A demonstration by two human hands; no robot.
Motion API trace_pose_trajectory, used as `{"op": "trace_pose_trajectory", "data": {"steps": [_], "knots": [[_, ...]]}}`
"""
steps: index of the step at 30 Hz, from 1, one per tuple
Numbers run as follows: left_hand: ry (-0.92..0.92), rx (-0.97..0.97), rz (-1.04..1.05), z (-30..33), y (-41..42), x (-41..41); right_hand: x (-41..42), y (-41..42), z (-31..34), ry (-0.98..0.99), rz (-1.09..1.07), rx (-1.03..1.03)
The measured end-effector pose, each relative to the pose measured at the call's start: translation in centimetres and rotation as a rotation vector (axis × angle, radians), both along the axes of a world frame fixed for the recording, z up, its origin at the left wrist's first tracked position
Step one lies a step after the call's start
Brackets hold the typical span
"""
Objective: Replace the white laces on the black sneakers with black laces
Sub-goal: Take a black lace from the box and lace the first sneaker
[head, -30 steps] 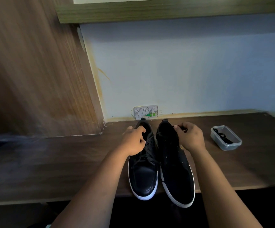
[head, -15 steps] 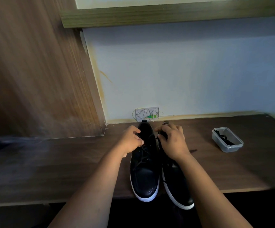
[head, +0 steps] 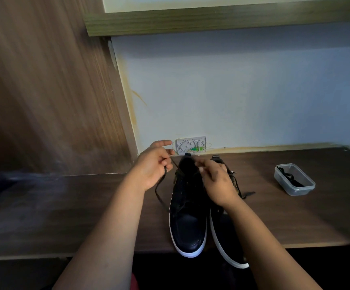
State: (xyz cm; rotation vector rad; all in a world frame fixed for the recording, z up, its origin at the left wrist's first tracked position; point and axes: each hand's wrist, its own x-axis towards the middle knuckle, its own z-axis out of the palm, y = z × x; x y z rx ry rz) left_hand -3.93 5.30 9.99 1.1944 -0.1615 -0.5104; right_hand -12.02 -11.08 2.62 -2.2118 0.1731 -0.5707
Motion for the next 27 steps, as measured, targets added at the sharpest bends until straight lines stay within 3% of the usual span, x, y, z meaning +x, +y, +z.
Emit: {"op": "trace_pose_trajectory", "data": {"steps": [4,6,9,11,13,15,17,19,23,27], "knots": [[-0.134,0.046,-0.161,-0.2,-1.2,-1.3,0.0,2.1,1.1,-0.106,0.341,0.464],[-0.269,0.150,-0.082,-0.4,-1.2,-0.9,0.2,2.2,1.1,-0.140,0.269,0.585],[-0.429,0.314,0.138,-1.0,0.1,0.8,0.5,0.1,0.1,-0.119,-0.077,0.758],[-0.395,0.305,0.189,-1.5,1.0,1.8,0.6,-1.7,-0.5,-0.035,-0.302,0.711],[-0.393,0.340,0.154,-2.0,1.1,1.9,0.5,-2.1,-0.5,0.029,-0.328,0.512],[-0.421,0.382,0.061,-2.4,0.0,1.2,0.2,-0.9,0.6,-0.010,-0.174,0.271],[-0.439,0.369,-0.029,-2.7,-1.4,0.1,0.1,0.8,1.3,-0.081,0.050,0.201],[-0.454,0.372,-0.060,-2.9,-2.2,-0.4,0.0,1.9,1.4,-0.084,0.155,0.236],[-0.404,0.375,-0.051,-2.9,-2.1,-0.3,0.0,0.9,0.9,-0.065,0.084,0.328],[-0.478,0.421,-0.108,-3.4,-2.7,-1.0,0.0,1.6,0.8,-0.051,0.239,0.613]]}}
